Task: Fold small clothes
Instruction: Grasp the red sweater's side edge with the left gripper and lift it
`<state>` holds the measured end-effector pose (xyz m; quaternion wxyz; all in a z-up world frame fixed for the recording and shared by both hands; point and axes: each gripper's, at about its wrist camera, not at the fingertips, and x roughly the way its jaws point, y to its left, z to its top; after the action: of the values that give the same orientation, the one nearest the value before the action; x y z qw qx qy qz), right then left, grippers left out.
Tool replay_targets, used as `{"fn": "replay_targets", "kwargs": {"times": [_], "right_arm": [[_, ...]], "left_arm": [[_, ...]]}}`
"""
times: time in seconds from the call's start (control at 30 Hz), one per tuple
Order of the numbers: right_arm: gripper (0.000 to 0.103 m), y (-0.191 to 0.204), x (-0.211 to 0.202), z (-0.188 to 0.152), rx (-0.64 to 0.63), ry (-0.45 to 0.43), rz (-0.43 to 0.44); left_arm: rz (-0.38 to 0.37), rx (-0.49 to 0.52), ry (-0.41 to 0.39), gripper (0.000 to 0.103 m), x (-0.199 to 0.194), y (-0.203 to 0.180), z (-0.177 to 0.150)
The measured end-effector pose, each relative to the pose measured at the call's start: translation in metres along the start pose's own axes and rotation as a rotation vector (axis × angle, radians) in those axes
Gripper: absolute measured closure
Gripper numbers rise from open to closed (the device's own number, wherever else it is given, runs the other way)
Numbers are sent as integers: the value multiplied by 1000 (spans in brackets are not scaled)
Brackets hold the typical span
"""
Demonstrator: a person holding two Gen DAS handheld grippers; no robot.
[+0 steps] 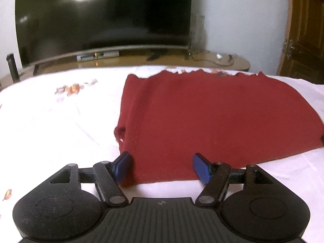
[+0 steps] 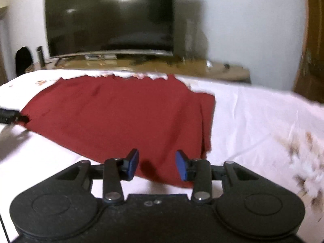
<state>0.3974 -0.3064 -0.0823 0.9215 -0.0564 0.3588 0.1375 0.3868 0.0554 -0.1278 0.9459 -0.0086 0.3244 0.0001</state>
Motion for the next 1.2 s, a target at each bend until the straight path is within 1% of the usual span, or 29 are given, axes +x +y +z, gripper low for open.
{"fn": "replay_targets", "kwargs": {"times": [0.03,0.07,0.13,0.17,0.2,0.27,0.4,0.43,0.5,0.6,0.67,0.77,0.87,0.93,0.97,1.0,1.07,1.1,1.13,1.17,1.2], "right_arm": [[66,-4,13,-3,11,55,-16],[66,-6,13,-6,18,26,-12],[66,-5,10,-1,33,41,-23],[65,-5,4,0,45,31,-29],[64,-4,-1,1,55,18,-30],[63,-5,-11,0,96,-11,-24],[63,-10,-19,-2,201,-43,13],[63,-7,-20,-1,206,-51,16],[63,0,-22,1,207,-56,27],[63,11,-21,3,202,-62,53],[63,19,-19,5,203,-60,72],[63,25,-18,7,205,-62,90],[63,28,-16,7,208,-61,102],[63,29,-12,9,220,-58,115],[63,30,-9,11,225,-54,119],[63,31,-4,14,229,-51,121],[63,32,2,20,246,-62,126],[63,32,5,23,257,-67,131],[64,32,8,26,265,-70,136],[65,33,10,29,269,-72,137],[69,34,12,31,267,-74,137]], "left_arm": [[5,6,8,35,0,-1,2],[16,8,17,35,-2,-2,4],[42,-7,32,35,-9,2,7],[38,-33,37,35,-14,6,7],[22,-87,33,35,-20,13,7],[-40,-234,44,35,-28,28,1],[-169,-547,85,36,-23,50,-22],[-180,-605,74,43,-20,53,-27],[-198,-692,68,52,-12,57,-31],[-221,-814,36,54,-2,62,-38],[-236,-853,6,53,3,60,-41],[-239,-902,-25,53,1,53,-50],[-217,-924,-56,54,2,46,-53],[-226,-1001,-64,54,14,53,-49],[-231,-1017,-63,54,17,57,-47],[-233,-1023,-62,54,23,57,-44],[-222,-993,-71,54,25,52,-42],[-220,-976,-73,56,22,49,-43],[-211,-968,-73,75,20,47,-46],[-199,-976,-63,88,20,49,-51],[-213,-994,-59,93,20,53,-59]]}}
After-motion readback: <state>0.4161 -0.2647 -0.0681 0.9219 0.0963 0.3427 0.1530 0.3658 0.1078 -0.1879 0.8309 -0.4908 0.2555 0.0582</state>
